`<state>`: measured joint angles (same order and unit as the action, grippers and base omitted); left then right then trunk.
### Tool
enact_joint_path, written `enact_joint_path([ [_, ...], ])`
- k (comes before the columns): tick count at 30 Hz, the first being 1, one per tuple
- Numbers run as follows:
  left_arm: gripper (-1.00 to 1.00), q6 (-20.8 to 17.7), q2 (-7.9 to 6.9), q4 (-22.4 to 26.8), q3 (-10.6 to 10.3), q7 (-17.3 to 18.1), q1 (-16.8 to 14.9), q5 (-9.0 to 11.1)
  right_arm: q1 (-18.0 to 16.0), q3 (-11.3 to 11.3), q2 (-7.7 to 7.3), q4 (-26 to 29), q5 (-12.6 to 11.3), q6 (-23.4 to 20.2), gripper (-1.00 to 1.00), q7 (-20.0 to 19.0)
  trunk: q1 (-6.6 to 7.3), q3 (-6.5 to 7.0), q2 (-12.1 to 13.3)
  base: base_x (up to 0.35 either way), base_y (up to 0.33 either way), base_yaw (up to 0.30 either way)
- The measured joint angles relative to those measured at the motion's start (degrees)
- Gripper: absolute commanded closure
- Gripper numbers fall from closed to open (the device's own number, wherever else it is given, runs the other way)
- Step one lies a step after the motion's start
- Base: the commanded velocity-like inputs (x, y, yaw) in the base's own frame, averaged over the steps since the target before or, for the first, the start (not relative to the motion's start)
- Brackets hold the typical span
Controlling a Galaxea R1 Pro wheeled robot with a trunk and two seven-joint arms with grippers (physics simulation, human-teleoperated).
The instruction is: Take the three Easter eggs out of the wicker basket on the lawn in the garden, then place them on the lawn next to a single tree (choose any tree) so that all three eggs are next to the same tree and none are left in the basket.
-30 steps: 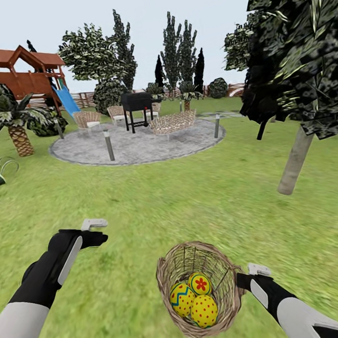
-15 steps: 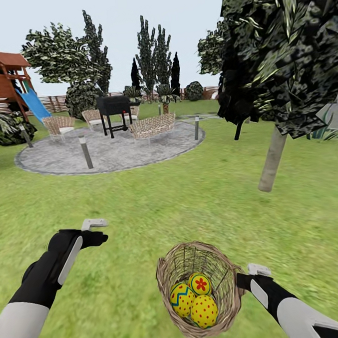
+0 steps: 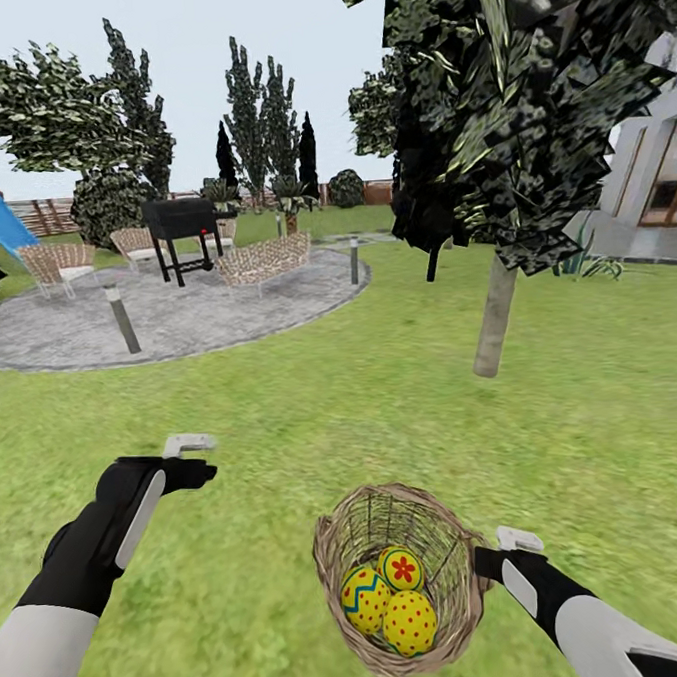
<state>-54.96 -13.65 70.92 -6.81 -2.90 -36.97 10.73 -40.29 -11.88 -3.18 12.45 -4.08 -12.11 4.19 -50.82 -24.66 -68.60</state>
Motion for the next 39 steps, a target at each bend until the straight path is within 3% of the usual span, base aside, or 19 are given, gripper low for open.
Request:
enact_joint_path([
  [18, -1.00, 0.1, 0.03, 0.2, 0.3, 0.0, -0.1, 0.0, 0.1, 0.4, -0.25, 0.1, 0.2, 0.0, 1.00, -0.2, 0.01, 0.67, 0.0, 0.017, 0.005, -0.253],
  [39, -1.00, 0.0, 0.00, 0.0, 0.4, -0.2, -0.1, -0.1, 0.1, 0.6, 0.41, 0.1, 0.6, 0.1, 1.00, -0.2, 0.01, 0.69, 0.0, 0.208, 0.213, 0.055],
])
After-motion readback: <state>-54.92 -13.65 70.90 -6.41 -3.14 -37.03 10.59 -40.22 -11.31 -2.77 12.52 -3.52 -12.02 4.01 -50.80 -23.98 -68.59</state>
